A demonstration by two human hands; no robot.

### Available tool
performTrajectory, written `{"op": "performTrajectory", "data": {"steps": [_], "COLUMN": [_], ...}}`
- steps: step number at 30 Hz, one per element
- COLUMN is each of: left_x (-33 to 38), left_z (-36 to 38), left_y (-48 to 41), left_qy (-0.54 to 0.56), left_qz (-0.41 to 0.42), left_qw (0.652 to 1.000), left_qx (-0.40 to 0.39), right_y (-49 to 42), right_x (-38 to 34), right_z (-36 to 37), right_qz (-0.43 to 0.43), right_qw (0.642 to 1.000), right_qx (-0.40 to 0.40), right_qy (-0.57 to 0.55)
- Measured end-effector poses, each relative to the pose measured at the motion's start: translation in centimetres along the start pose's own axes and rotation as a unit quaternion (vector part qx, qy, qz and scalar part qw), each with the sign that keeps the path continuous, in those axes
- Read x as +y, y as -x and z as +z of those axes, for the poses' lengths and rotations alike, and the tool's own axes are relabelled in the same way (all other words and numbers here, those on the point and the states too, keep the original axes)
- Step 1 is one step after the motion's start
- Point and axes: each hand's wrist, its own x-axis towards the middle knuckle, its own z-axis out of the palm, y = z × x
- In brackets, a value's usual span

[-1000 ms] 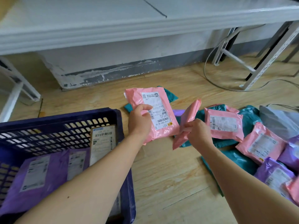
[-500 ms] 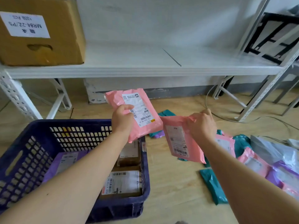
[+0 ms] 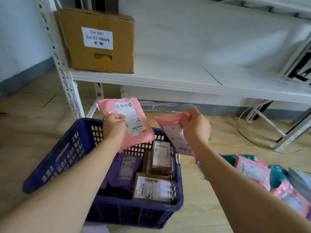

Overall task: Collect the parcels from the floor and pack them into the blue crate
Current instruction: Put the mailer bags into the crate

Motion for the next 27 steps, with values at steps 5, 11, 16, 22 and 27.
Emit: {"op": "performTrajectory", "data": {"steps": [5, 11, 16, 22, 27], "left_x": [-2.2, -5.5, -9.4, -13.9, -16.8], "left_z": [-3.9, -7.8, -9.4, -10.2, -9.6], "left_y": [-3.7, -7.1, -8.9, -10.7, -11.9], "left_qy": [-0.047, -0.127, -0.158, -0.163, -0.172], "left_qz": [-0.012, -0.021, -0.057, -0.112, -0.131], "left_qw": [0.996, 0.987, 0.983, 0.978, 0.974], "left_qx": [0.073, 0.098, 0.073, 0.07, 0.072], "right_y": [0.5, 3.0, 5.8, 8.7, 11.4], "right_x": [-4.4, -8.8, -10.7, -10.5, -7.9], "right_z": [3.1, 9.6, 15.2, 21.8, 27.1], "right_qz": [-0.167, -0.336, -0.359, -0.346, -0.324], "right_qw": [0.984, 0.919, 0.858, 0.777, 0.711], "right_qx": [-0.053, -0.207, -0.355, -0.495, -0.59], "right_qy": [-0.028, 0.014, 0.094, 0.178, 0.203]}}
